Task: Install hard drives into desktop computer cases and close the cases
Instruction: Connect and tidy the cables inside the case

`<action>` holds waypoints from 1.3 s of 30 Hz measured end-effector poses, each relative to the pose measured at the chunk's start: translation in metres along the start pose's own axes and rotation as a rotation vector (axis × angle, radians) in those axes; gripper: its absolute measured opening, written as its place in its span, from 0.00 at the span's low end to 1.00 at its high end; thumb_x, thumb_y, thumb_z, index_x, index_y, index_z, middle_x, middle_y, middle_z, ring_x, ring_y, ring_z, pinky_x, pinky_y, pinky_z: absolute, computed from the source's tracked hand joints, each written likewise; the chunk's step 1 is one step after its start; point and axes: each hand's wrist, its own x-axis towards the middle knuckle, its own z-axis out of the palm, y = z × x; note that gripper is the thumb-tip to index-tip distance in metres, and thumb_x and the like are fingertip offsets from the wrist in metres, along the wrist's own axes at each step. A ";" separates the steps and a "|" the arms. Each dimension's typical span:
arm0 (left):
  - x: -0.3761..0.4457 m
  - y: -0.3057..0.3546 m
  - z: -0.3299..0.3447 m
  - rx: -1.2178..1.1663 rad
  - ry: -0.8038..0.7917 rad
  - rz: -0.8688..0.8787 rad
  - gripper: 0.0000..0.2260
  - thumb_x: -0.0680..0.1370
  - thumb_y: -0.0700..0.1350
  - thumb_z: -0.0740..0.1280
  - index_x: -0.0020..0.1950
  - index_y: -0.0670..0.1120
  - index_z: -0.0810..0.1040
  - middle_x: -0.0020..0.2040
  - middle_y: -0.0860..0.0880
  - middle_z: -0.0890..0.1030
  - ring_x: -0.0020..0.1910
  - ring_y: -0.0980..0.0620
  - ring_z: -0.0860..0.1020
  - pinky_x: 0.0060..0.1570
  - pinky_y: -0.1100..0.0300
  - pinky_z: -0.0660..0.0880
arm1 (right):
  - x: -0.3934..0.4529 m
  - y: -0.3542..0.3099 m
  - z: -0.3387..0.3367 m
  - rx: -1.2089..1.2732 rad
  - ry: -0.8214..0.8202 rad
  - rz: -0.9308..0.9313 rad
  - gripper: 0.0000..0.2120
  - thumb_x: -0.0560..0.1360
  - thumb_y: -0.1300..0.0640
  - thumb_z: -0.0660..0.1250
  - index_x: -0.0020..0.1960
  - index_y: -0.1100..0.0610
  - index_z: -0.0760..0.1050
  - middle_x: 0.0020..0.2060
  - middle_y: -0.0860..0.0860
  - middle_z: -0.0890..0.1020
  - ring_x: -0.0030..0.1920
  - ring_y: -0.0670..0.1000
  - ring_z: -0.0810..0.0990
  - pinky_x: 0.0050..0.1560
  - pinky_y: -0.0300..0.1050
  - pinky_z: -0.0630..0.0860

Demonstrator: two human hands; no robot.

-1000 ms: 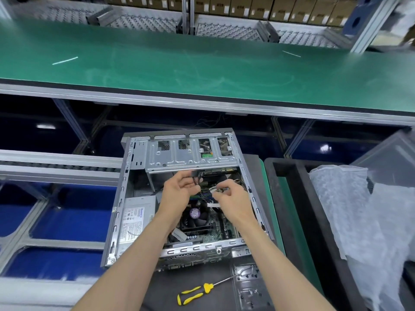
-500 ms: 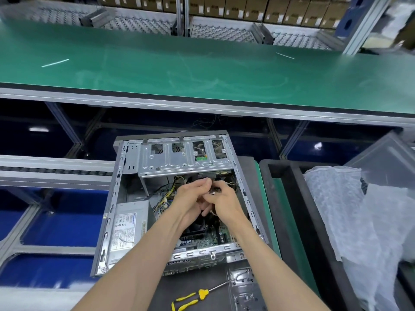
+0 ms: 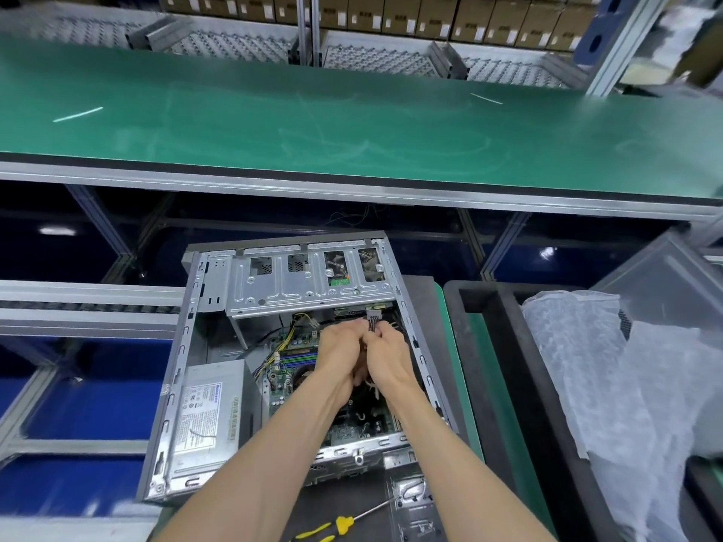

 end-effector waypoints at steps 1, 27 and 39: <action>0.000 -0.002 0.002 -0.042 0.018 0.018 0.07 0.82 0.40 0.65 0.50 0.39 0.81 0.33 0.43 0.80 0.20 0.53 0.71 0.18 0.65 0.63 | 0.001 0.001 0.001 0.030 -0.010 0.015 0.08 0.79 0.57 0.58 0.41 0.55 0.67 0.37 0.51 0.78 0.37 0.51 0.75 0.39 0.46 0.72; -0.001 -0.002 0.010 -0.278 0.028 -0.037 0.09 0.76 0.32 0.71 0.51 0.44 0.83 0.44 0.45 0.87 0.33 0.54 0.80 0.26 0.64 0.66 | 0.012 0.004 0.007 0.393 0.024 0.167 0.23 0.85 0.54 0.57 0.79 0.55 0.60 0.60 0.53 0.80 0.47 0.48 0.77 0.48 0.40 0.76; -0.001 -0.003 0.013 -0.321 0.047 -0.008 0.08 0.76 0.32 0.71 0.51 0.42 0.81 0.36 0.45 0.85 0.34 0.52 0.79 0.36 0.60 0.75 | 0.012 0.006 0.009 0.389 0.041 0.184 0.07 0.84 0.56 0.57 0.53 0.55 0.73 0.42 0.52 0.77 0.34 0.45 0.72 0.34 0.37 0.70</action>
